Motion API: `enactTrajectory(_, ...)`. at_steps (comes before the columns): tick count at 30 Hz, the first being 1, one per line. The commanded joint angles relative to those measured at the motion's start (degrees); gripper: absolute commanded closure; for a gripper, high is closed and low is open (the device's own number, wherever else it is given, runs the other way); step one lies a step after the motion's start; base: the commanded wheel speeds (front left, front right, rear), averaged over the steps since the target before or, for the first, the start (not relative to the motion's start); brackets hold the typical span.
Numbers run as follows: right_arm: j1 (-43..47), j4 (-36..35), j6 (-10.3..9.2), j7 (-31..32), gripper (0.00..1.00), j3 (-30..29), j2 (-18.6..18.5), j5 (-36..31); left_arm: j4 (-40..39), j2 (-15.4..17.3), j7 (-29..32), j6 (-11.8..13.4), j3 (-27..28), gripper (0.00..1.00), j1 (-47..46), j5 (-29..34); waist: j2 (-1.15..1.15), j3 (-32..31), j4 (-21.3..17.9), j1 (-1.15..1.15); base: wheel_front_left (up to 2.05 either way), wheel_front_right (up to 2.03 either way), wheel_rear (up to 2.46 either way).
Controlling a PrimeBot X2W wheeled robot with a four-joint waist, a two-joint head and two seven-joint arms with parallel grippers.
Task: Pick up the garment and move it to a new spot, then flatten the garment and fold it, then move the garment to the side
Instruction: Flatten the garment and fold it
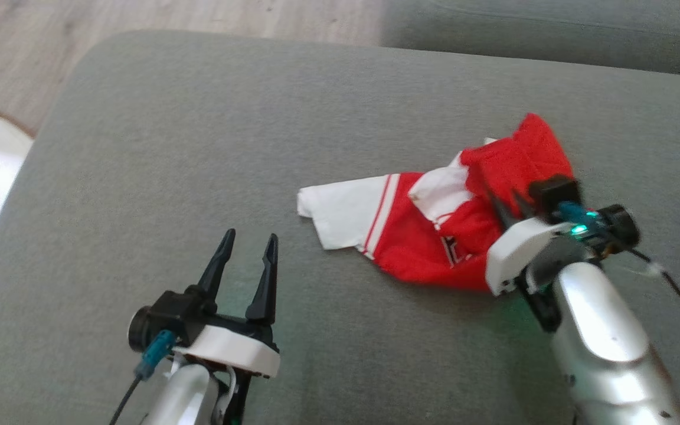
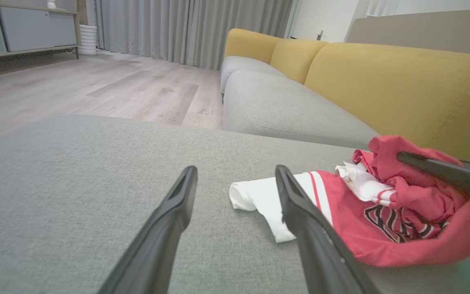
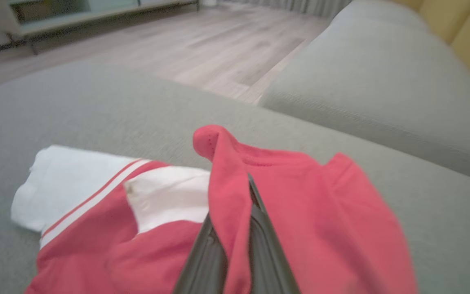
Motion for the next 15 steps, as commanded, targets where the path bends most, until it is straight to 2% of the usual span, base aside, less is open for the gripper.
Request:
enactTrajectory(1, 0.34, -3.65, -0.04, -2.38, 1.0, -0.68, 0.17, 1.75, -1.9, 0.02, -0.53, -0.14, 2.56, 0.0, -1.65, 0.37, 0.0, -0.78, -2.7, -0.01, 0.0, 0.0, 0.0)
enactTrajectory(6, 7.41, -11.08, -0.04, -6.79, 1.0, -7.49, 0.17, 8.8, -2.48, -0.03, -0.53, -0.16, 4.61, 0.0, -1.17, 0.94, 0.0, -1.91, -8.38, -0.01, 0.0, 0.0, 0.0)
enactTrajectory(12, 18.02, -15.9, -0.04, -6.64, 1.0, -14.13, 0.17, 16.96, -2.57, -0.08, -0.53, -0.62, 5.62, 0.0, -0.83, 1.53, 0.0, -2.89, -13.7, -0.01, 0.0, 0.0, 0.0)
enactTrajectory(13, 19.33, -15.64, -0.04, -6.49, 0.79, -15.04, 0.17, 17.57, -2.49, -0.08, -0.53, -0.7, 5.6, 0.0, -0.77, 1.61, 0.0, -3.03, -14.28, -0.01, 0.0, 0.0, 0.0)
enactTrajectory(14, 20.42, -15.2, -0.04, -6.42, 0.0, -15.78, 0.17, 17.74, -2.45, -0.09, -0.53, -0.77, 5.62, 0.0, -0.72, 1.65, 0.0, -3.15, -14.81, -0.01, 0.0, 0.0, 0.0)
enactTrajectory(15, 21.22, -14.64, -0.04, -6.51, 0.0, -16.27, 0.17, 18.0, -2.42, -0.09, -0.53, -0.81, 5.67, 0.0, -0.69, 1.68, 0.0, -3.25, -15.27, -0.01, 0.0, 0.0, 0.0)
